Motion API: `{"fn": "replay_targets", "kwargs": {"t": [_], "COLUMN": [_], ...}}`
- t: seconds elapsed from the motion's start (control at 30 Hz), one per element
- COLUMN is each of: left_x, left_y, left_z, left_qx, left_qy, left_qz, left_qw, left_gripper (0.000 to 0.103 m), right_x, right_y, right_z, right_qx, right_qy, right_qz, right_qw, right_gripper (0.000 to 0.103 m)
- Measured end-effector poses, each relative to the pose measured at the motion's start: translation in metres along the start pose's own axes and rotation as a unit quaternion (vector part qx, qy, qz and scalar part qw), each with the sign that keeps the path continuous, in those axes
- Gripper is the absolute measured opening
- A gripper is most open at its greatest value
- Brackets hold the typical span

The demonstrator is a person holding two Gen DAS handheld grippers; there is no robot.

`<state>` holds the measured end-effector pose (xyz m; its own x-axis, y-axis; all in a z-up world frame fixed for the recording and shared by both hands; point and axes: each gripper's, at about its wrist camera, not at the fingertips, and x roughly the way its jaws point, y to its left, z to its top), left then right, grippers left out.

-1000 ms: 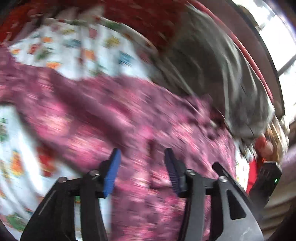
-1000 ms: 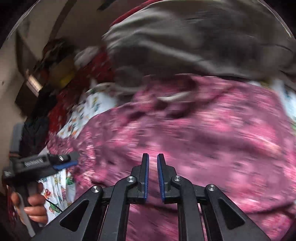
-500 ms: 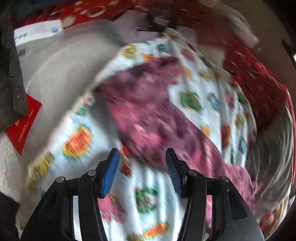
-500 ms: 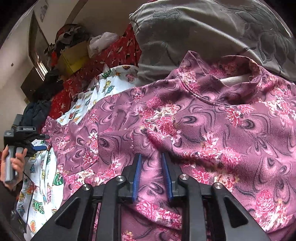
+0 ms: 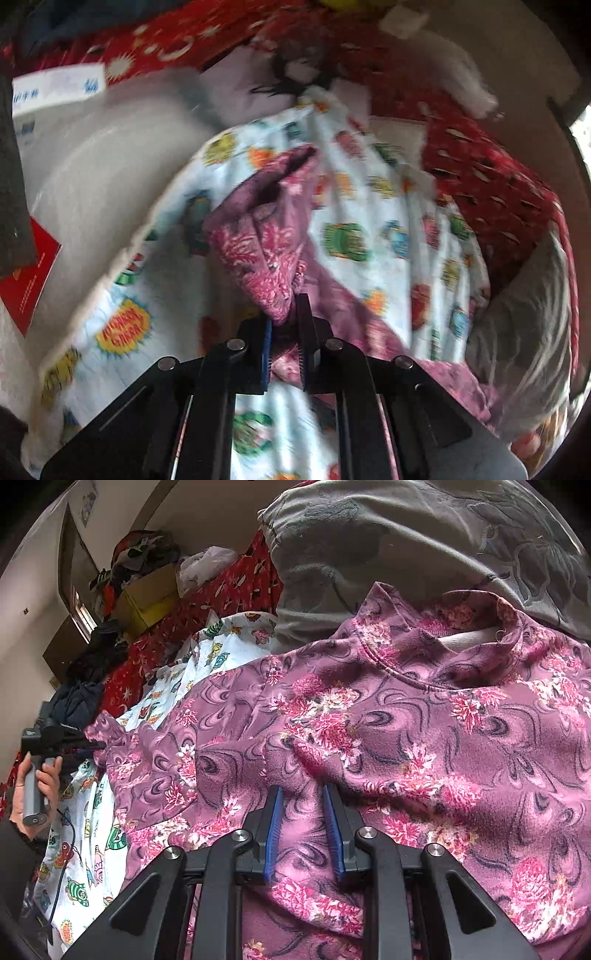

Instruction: Fold small clothes

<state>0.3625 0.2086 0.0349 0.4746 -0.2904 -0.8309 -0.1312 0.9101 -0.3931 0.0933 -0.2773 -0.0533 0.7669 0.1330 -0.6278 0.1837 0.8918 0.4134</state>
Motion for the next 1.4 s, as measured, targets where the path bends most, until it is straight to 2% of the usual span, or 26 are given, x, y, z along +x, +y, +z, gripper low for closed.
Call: {"fn": "replay_targets", "kwargs": {"t": [0.13,0.3,0.4,0.53,0.63,0.77,0.93,1.07,1.17,1.23,1.4], "left_x": [-0.023,-0.047,-0.057,-0.067,-0.071,-0.071,-0.071,-0.072,-0.066,-0.059,-0.023], "left_y": [-0.034,-0.079,-0.106,-0.142,-0.164,-0.19,-0.219,-0.244,-0.262,-0.271,-0.293], "left_z": [-0.011,-0.032,-0.048,-0.072,-0.09,-0.115,-0.144,-0.168,-0.185,-0.198,-0.242], "left_qx": [0.032,0.076,0.104,0.138,0.157,0.18,0.203,0.227,0.238,0.247,0.275], "left_qy": [-0.007,-0.013,-0.01,-0.002,0.007,0.023,0.042,0.054,0.069,0.082,0.128], "left_qz": [-0.026,-0.049,-0.061,-0.078,-0.086,-0.092,-0.102,-0.109,-0.115,-0.115,-0.1], "left_qw": [0.9991,0.9958,0.9927,0.9874,0.9838,0.9791,0.9729,0.9661,0.9621,0.9586,0.9478], "left_gripper": [0.009,0.009,0.009,0.009,0.009,0.009,0.009,0.009,0.009,0.009,0.009], "right_x": [0.001,-0.003,-0.011,-0.033,-0.049,-0.068,-0.09,-0.097,-0.095,-0.096,-0.091], "right_y": [0.001,0.007,0.007,0.0,-0.016,-0.044,-0.082,-0.113,-0.131,-0.133,-0.125], "right_z": [0.002,0.012,0.016,0.018,0.02,0.025,0.026,0.019,0.009,0.002,-0.007], "right_qx": [-0.002,-0.016,-0.014,-0.024,-0.018,-0.015,-0.025,-0.025,-0.015,-0.022,-0.052], "right_qy": [0.006,0.038,0.05,0.033,0.025,0.02,0.021,0.031,0.04,0.019,-0.001], "right_qz": [-0.005,-0.016,-0.017,-0.039,-0.067,-0.114,-0.185,-0.23,-0.239,-0.233,-0.253], "right_qw": [1.0,0.999,0.999,0.998,0.997,0.993,0.982,0.972,0.97,0.972,0.966], "right_gripper": [0.024,0.026,0.033,0.046,0.048,0.048,0.049,0.058,0.067,0.069,0.075]}}
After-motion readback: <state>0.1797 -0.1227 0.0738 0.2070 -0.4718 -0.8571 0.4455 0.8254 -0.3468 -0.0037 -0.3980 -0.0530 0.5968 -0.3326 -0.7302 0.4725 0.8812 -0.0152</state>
